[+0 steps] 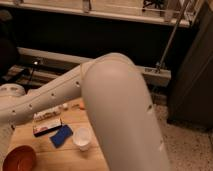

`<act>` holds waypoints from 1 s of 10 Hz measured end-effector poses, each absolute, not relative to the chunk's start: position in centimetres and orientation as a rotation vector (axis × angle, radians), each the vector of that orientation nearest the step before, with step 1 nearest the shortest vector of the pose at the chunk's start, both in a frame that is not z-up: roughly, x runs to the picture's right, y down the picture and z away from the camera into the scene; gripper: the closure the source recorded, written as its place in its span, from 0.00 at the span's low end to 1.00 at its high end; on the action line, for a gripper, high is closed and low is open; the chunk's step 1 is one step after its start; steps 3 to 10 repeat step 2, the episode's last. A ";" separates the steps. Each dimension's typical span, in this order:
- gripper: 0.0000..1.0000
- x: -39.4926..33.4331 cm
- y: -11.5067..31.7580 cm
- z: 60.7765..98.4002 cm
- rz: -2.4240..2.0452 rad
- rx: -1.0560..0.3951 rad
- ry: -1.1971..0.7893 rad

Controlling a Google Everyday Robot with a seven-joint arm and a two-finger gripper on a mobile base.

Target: Knock the eraser over

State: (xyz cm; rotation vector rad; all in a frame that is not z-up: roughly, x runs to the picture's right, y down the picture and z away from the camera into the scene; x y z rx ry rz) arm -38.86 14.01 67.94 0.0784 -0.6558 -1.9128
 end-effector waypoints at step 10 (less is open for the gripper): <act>0.95 -37.5 11.2 65.1 -1.750 0.175 -0.731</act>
